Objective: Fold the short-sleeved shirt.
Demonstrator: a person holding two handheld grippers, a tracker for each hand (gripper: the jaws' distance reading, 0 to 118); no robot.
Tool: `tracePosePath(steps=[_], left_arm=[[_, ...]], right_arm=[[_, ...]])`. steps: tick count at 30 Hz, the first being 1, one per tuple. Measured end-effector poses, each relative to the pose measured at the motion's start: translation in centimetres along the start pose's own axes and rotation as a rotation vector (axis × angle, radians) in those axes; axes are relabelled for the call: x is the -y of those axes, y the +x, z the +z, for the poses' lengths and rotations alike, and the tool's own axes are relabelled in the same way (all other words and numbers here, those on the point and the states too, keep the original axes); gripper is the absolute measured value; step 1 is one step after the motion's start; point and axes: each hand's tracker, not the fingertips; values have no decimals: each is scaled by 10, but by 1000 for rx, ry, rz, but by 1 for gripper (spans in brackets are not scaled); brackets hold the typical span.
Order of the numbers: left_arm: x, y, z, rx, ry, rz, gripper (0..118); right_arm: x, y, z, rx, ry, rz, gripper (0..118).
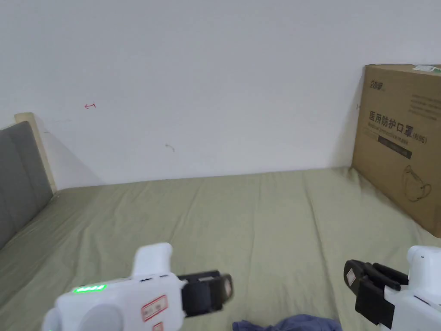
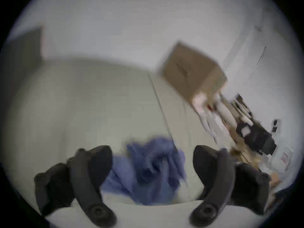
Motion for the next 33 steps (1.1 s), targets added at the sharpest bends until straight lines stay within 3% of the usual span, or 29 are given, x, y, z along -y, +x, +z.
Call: tracePosePath(steps=[3,4,5,9,13,20,23,26,27,28,29,30,31,32,33], left_arm=[[-3,1,48,-178,298,-69,48],[-4,1,58,-218,343,-100,29],[-2,2,65,-268,359,-130,0],[20,3,79,-418,402,-173,0],[40,3,81,-425,419,-103,0],[25,2,74,-404,371,-100,0],[-11,-29,35,-295,23,-10,0],[-7,-89,-34,-213,-427,218,0],[5,-108,-50,-159,-474,271,0],[21,-122,-67,-181,-512,314,4],[33,-135,-80,-258,-561,323,34],[48,-144,-88,-290,-595,331,76],[59,-151,-98,-325,-624,319,111],[72,-158,-108,-339,-650,326,118],[83,-163,-116,-331,-655,331,116]], right_arm=[[-7,-7,-2,9,127,36,1],[-9,-9,-3,14,168,44,1],[-10,-11,-2,25,207,56,1],[-11,-17,1,60,258,73,1],[-8,-15,2,40,253,48,1],[0,-7,0,54,211,8,1],[3,-4,-4,45,177,12,1],[7,-1,-8,50,135,17,1],[9,0,-9,46,123,11,1],[12,1,-10,40,105,2,1],[14,2,-11,37,90,-3,1],[17,3,-12,36,75,-4,1],[21,5,-13,36,62,-1,1],[23,6,-14,38,46,5,1],[26,7,-15,43,32,13,1]])
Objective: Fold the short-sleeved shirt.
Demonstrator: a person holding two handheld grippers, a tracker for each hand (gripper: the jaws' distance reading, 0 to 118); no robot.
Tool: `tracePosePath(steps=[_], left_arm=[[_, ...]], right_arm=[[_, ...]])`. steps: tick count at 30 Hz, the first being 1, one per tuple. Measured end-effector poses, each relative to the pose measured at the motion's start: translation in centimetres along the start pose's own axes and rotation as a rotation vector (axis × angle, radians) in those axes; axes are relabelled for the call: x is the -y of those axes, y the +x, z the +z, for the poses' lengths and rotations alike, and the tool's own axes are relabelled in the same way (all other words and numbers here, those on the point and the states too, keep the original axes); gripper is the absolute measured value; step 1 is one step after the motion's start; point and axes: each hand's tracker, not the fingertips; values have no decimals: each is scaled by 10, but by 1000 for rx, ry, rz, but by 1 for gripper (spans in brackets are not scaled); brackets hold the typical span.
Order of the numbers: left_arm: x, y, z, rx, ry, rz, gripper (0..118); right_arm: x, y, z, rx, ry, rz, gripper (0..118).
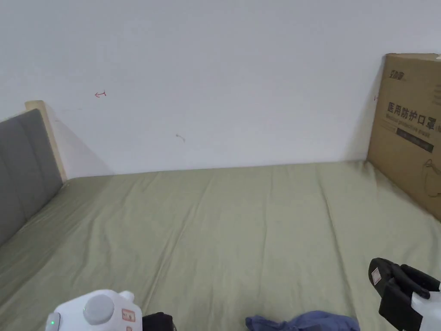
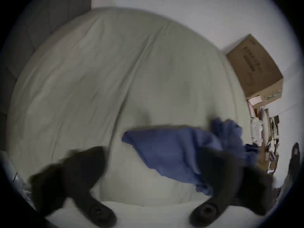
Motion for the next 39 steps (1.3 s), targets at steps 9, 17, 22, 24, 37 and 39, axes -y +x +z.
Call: tracePosePath(steps=[9,17,22,24,37,39], left_arm=[[49,38,-61,-218,133,-138,118],[69,18,-18,-154,254,-172,54],[84,12,26,-71,395,-101,2],[88,12,43,20,400,-103,2],[97,27,136,-40,548,-308,2],[84,23,153,-44,580,-303,2]], right_arm=[[15,12,-16,18,-91,-32,1],[5,54,-99,-42,-371,-126,1],[36,78,-201,-10,-816,-234,118],[56,87,-228,57,-870,-240,118],[28,73,-215,-11,-838,87,8],[-9,78,-192,-21,-752,33,8]])
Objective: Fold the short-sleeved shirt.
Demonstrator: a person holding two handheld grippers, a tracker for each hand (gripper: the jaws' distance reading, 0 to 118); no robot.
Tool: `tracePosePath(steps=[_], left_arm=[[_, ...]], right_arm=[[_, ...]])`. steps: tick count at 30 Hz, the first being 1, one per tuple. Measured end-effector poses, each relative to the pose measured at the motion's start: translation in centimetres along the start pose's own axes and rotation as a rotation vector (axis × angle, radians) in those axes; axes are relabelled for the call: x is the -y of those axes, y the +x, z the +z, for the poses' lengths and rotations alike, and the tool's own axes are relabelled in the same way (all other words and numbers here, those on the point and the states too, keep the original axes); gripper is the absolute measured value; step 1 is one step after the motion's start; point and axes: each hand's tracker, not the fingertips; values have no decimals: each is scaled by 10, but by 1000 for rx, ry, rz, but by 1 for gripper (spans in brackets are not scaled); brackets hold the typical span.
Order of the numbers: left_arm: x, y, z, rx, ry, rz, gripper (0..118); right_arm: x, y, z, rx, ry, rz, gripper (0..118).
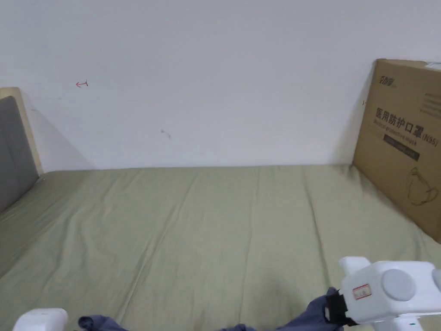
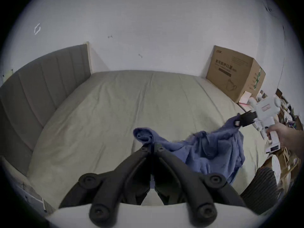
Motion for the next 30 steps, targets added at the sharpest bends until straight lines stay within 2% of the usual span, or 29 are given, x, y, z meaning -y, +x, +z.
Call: tracePosePath(steps=[4,8,11,14,16,21,30], left_arm=[[-49,-23,16,-38,100,-7,2],[-101,-35,34,-67,186,-18,2],[-142,-33,46,-34,245,-55,2],[-179,-30,54,9,293,-80,2],[-202,-29,54,11,317,-76,2],[-258,-30,33,-24,362,-74,2],[-329,-31,-31,-43,388,47,2]], right_arm=[[-30,14,82,39,175,15,8],[-61,30,148,42,294,-35,8],[-78,20,192,42,365,-30,8],[-100,18,224,-28,467,-120,8],[-118,15,238,-31,484,-121,8],[-170,4,261,21,572,-65,8],[-259,-13,247,123,674,-35,8]])
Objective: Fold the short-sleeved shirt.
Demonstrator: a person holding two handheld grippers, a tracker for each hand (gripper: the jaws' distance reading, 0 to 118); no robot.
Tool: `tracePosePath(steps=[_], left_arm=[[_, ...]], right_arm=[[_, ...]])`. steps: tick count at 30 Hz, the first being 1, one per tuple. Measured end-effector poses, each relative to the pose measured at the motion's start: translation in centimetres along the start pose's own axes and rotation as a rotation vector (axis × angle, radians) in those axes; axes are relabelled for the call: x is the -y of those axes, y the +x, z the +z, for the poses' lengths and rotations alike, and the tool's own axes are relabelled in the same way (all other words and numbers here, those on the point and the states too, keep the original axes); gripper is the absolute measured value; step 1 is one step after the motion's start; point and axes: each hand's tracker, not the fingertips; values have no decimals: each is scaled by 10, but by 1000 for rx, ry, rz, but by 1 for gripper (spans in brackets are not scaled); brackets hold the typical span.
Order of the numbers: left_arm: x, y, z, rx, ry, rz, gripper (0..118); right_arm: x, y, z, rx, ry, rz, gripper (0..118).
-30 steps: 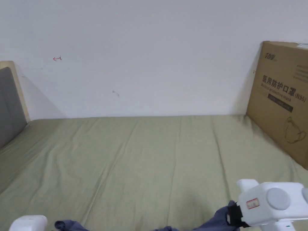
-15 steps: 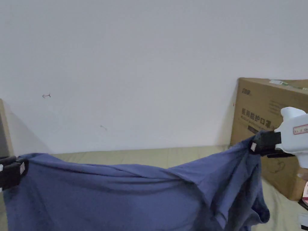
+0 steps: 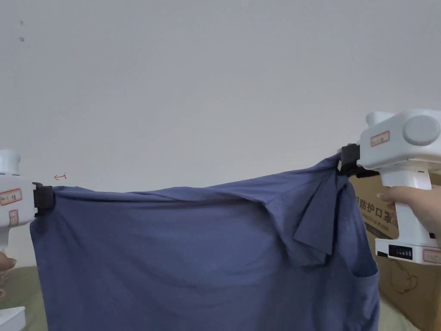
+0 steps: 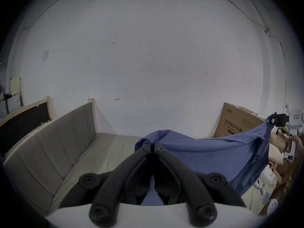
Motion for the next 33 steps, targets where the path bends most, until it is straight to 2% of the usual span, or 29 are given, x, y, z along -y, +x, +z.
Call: tracePosePath(steps=[6,11,13,15,19,21,25,28,29,33], left_arm=[[-11,3,-42,-23,38,0,2],[28,4,-75,-47,-36,-18,2],[71,1,-88,-44,-120,-12,2],[125,-1,-95,-48,-249,-7,2],[241,-10,-82,28,-500,64,2],[293,-12,-54,40,-595,38,2],[360,-31,4,101,-737,-22,2],[376,-44,53,119,-810,-97,2],[376,-49,67,119,-818,-96,2],[367,-62,118,166,-889,-13,2]], right_arm=[[-17,-5,-34,29,60,55,8],[38,7,-72,41,33,24,8],[93,14,-93,89,-57,1,8],[159,25,-112,82,-197,-29,8],[298,50,-128,62,-530,-1,8],[361,61,-106,63,-610,14,8],[432,82,-33,1,-771,-14,8],[446,103,22,-4,-773,-33,8],[448,107,44,-6,-779,-72,8],[453,128,100,-27,-841,-156,9]])
